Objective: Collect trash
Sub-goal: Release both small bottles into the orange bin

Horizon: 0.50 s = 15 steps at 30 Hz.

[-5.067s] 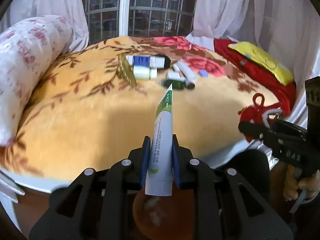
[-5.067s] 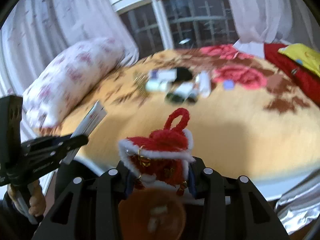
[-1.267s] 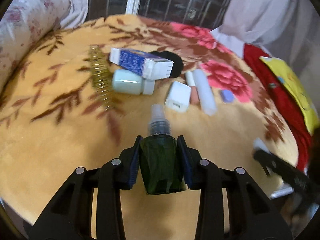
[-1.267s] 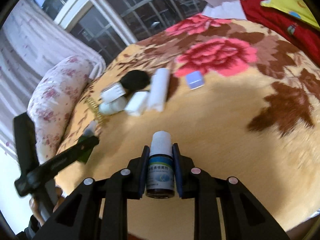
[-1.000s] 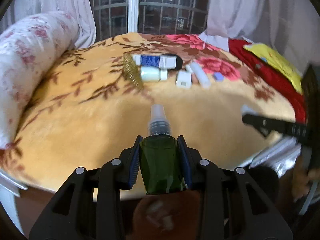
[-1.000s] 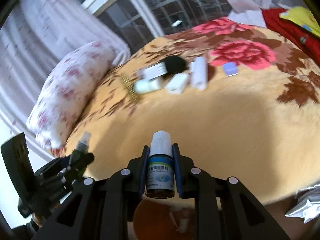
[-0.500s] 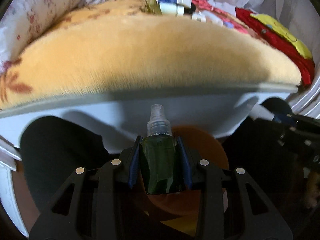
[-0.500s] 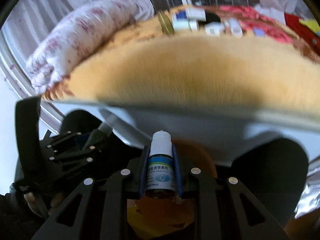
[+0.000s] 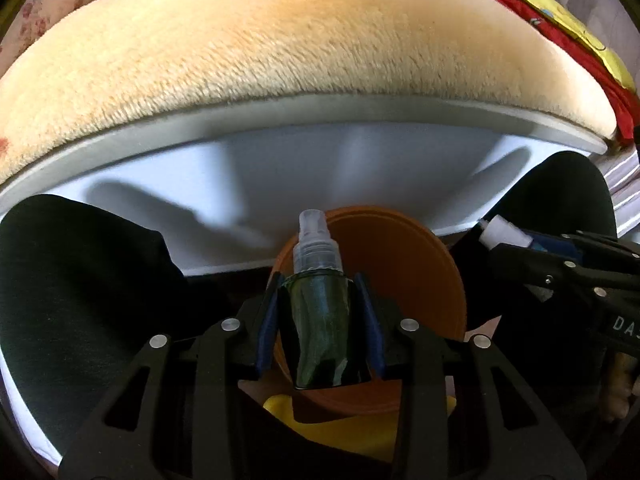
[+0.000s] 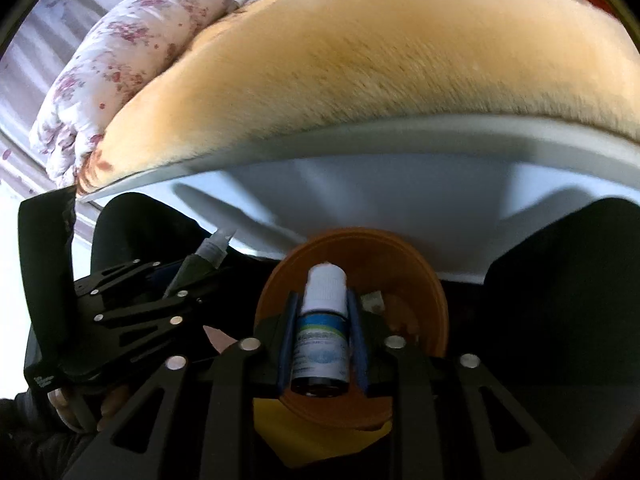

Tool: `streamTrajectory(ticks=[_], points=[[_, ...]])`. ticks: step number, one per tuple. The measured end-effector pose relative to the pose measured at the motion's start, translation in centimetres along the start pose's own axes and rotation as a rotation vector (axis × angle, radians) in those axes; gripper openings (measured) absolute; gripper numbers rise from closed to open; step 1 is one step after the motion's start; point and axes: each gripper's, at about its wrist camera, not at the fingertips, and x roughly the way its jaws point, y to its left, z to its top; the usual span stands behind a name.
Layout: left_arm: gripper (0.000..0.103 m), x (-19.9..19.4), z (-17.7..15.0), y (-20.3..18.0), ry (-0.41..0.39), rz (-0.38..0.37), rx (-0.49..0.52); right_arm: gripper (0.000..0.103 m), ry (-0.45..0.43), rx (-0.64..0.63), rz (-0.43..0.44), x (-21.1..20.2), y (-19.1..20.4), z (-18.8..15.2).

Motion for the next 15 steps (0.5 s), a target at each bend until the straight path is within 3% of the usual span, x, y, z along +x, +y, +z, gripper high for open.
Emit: streamTrajectory(ticks=[2,3,10,15], points=[[0.056,0.1,0.2,0.0,0.008,0.008,0.003,0.043,-0.001,0.022,0.004,0.1,-0.2,0.1],[0.058,0.1,0.1,0.0,0.006,0.015,0.004,0.043,-0.005,0.031,0.007,0.1,-0.5,0.1],[0.059,-0.9,0.3,-0.1,-0.019,0.023,0.009,0.043,-0.046,0.022,0.008,-1.7,-0.7,-0.2],[0.060,-4.4,1.0,0.5,-0.110,-0.001,0.013,0.043,-0.094,-0.038,0.007,-4.7,0.1,0.2]])
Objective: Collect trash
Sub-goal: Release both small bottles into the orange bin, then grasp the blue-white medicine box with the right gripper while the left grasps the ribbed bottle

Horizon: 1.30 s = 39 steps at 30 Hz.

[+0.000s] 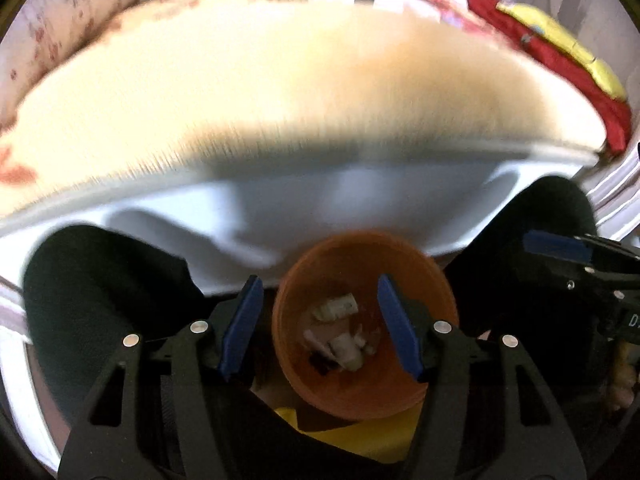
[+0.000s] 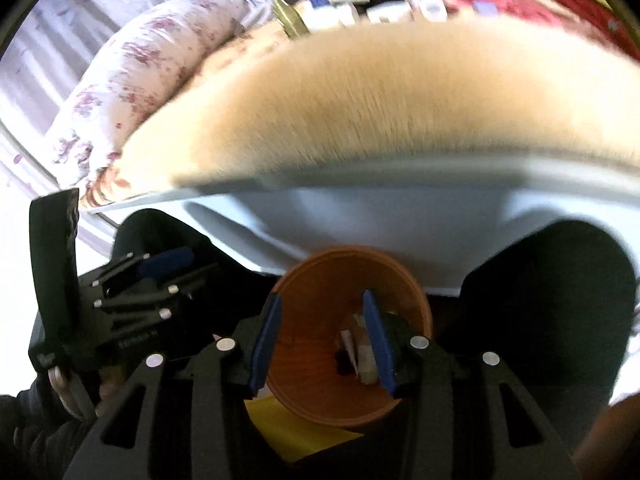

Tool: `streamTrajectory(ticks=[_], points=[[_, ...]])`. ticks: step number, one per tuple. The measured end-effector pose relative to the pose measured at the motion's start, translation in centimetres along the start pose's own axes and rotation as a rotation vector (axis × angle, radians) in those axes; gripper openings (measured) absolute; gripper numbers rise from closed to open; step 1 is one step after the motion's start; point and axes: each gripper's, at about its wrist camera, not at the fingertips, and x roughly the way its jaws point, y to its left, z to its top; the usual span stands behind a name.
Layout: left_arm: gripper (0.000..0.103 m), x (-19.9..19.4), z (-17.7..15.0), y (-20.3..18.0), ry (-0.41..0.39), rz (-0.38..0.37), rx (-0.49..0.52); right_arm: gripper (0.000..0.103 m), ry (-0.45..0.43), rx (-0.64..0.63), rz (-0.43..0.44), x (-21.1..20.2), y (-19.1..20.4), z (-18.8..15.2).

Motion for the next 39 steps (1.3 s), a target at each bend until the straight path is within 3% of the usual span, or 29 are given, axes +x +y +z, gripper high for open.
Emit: streamTrajectory(ticks=[4,8,13,20,27,33,36,39], points=[[0.065,-2.6,2.4,0.8,-0.080,-0.008,-0.016,0.045,-0.069,-0.047,0.035,-3.2,0.5,3.7],[0.065,-4.5,5.8,1.3,-0.172,-0.008,-0.028,0.055,-0.131,-0.070,0.063,-4.7,0.5,11.1],[0.066,-3.5,9.4,1.3,-0.235,0.003,-0.072,0.056,-0.162,-0.195,-0.070,-2.7,1.9,23.2],[0.066,-1.9,11.1,3.4,-0.230,0.004,-0.123,0.060,-0.013,-0.436,-0.278,6.5,6.0,34.0],[0.066,-1.4,11.2,4.9,-0.232,-0.031,-0.141,0.060,0.188,-0.606,-0.433,13.8,6.8,37.4],[0.066,-1.3,11.5,5.1,-0.240,-0.042,-0.143,0.062,0.322,-0.567,-0.500,17.9,4.7,39.2],[0.066,-1.2,11.4,5.1,-0.235,-0.043,-0.144,0.057,0.314,-0.584,-0.531,18.5,4.5,38.7],[0.066,-1.1,11.2,5.0,-0.229,-0.038,-0.144,0.055,0.285,-0.539,-0.498,17.4,4.5,38.8]])
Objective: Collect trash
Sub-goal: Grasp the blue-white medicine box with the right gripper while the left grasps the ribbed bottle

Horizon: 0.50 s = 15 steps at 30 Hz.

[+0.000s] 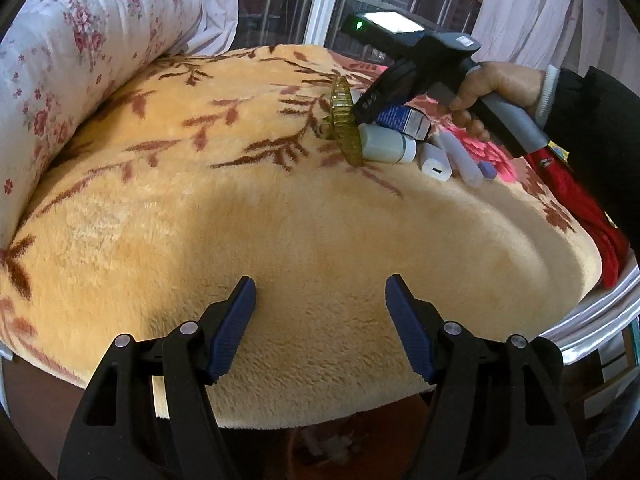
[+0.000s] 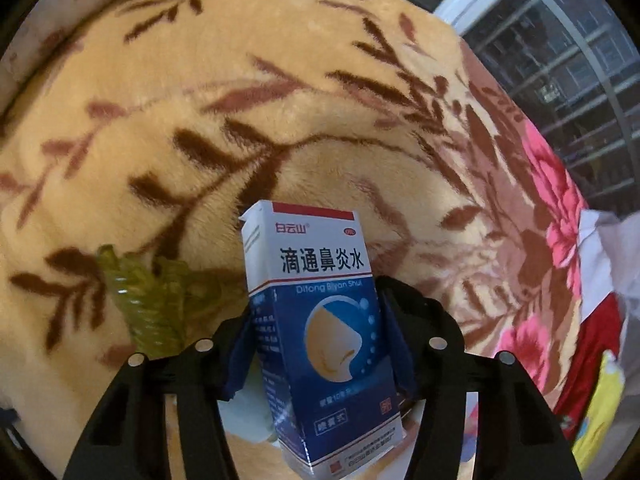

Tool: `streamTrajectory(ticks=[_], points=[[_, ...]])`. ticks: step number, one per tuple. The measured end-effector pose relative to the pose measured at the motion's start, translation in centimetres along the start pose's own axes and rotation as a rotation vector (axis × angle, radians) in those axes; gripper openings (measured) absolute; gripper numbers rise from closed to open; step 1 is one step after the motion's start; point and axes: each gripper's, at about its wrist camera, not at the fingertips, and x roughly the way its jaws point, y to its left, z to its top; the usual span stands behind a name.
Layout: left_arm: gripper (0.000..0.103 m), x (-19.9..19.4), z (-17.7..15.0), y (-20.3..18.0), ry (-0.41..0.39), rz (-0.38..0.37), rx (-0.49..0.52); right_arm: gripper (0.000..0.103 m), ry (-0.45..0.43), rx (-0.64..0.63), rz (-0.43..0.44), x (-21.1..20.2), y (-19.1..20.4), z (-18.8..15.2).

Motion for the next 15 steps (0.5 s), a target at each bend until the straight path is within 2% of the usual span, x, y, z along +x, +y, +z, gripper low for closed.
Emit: streamTrajectory(ticks=[4,6,8,10,12,15], points=[[0.066,-0.2,-0.1,-0.4,0.001,0.008,0.002,0.055,-0.110,0.073,0.020,-3.5,-1.6,-1.3],[0.066,-0.2,0.0,-0.3,0.009,0.007,-0.006,0.055,-0.196,0.150,0.099,-6.3,-3.1,-3.0],[0.066,-0.2,0.5,-0.2,0.013,-0.003,-0.018,0.055,-0.291,0.229,0.178,-9.2,-4.3,-5.8],[0.066,0.0,1.5,-0.1,0.010,-0.003,-0.027,0.056,-0.382,0.305,0.264,-11.5,-4.8,-10.3],[0.066,0.7,3.4,-0.2,0.004,-0.007,-0.023,0.056,-0.436,0.346,0.259,-12.1,-4.0,-14.4],[0.066,2.5,6.8,-0.3,0.006,-0.016,-0.034,0.056,-0.482,0.428,0.238,-10.4,-3.9,-19.7]])
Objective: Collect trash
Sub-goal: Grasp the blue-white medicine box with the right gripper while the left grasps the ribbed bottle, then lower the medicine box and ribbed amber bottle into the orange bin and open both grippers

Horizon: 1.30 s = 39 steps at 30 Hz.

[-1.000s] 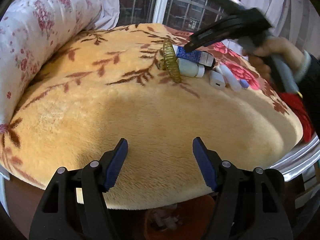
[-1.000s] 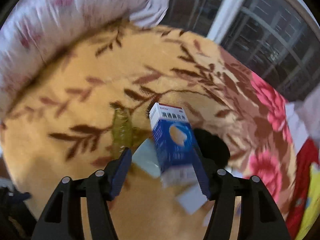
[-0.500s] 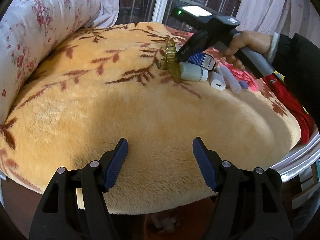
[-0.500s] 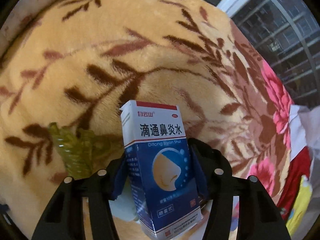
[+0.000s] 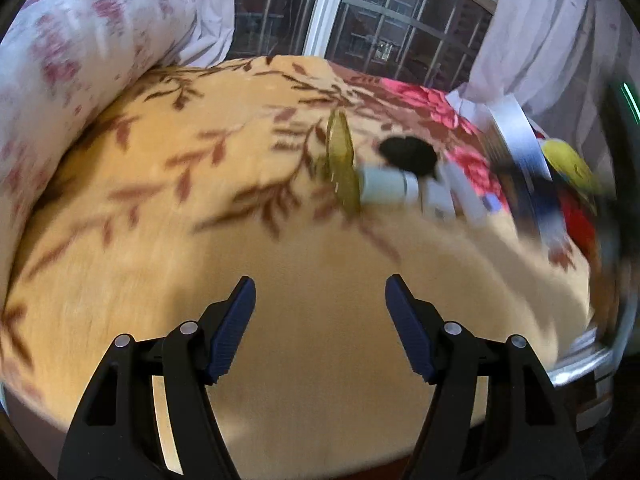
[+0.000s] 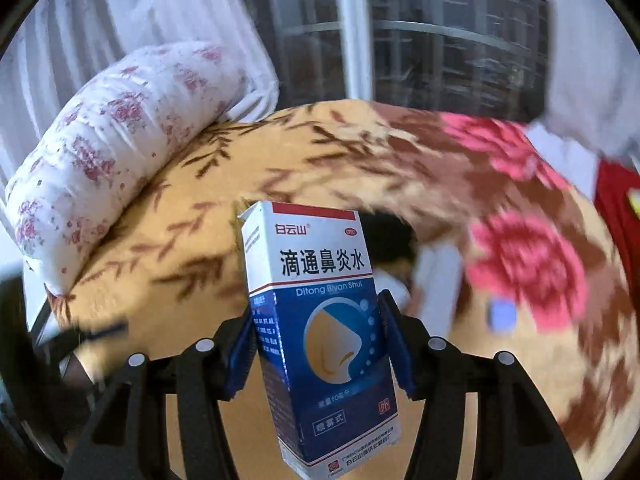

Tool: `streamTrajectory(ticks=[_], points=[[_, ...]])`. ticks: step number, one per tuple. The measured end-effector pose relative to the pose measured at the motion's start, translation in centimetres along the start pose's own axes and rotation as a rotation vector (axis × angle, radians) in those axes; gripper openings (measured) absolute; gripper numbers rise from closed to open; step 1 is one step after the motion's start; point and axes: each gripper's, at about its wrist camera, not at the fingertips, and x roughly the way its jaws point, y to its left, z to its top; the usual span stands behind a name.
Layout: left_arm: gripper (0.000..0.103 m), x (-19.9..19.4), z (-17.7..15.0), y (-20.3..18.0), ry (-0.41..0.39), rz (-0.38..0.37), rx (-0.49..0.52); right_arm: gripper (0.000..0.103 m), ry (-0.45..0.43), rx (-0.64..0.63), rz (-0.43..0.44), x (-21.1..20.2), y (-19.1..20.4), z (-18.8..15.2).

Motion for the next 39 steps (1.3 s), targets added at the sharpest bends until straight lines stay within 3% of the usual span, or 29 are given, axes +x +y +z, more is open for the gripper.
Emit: streamTrajectory(ticks=[2,6,9,16,18,20,21,29,35,39], points=[[0.066,2.0,2.7,-0.3,0.025,-0.026,-0.029,0.056,-0.019,0.070,-0.009,0.3,-1.9,-2.0],[0.066,5.8,6.1,-1.8,0.054,0.015,-0.059,0.055,-0.066,0.226,0.014,0.6,-5.6,-5.7],[0.066,8.7,8.0,-2.9,0.068,0.066,-0.070,0.054,-0.116,0.235,0.005,0.4,-6.4,-6.3],[0.066,14.0,9.9,-2.4,0.083,0.170,-0.125,0.053,-0.100,0.238,0.030,2.2,-6.5,-6.8],[0.057,14.9,9.9,-1.9,0.093,0.174,-0.137,0.053,-0.099,0.244,0.041,2.4,-6.6,-7.2],[0.039,15.3,9.7,-1.4,0.101,0.181,-0.150,0.053,-0.101,0.258,0.053,2.5,-7.0,-7.3],[0.039,15.4,9.7,-1.1,0.100,0.175,-0.161,0.052,-0.101,0.266,0.060,2.5,-7.1,-7.4],[0.039,12.6,9.5,-1.7,0.024,0.182,-0.122,0.051,-0.134,0.225,-0.012,1.4,-6.0,-6.8],[0.039,5.4,8.9,-3.3,-0.098,0.178,-0.004,0.051,-0.181,0.196,0.000,-1.4,-4.5,-5.1],[0.039,-0.6,6.8,-4.2,-0.166,0.154,0.047,0.051,-0.200,0.163,0.027,-3.6,-2.3,-5.0]])
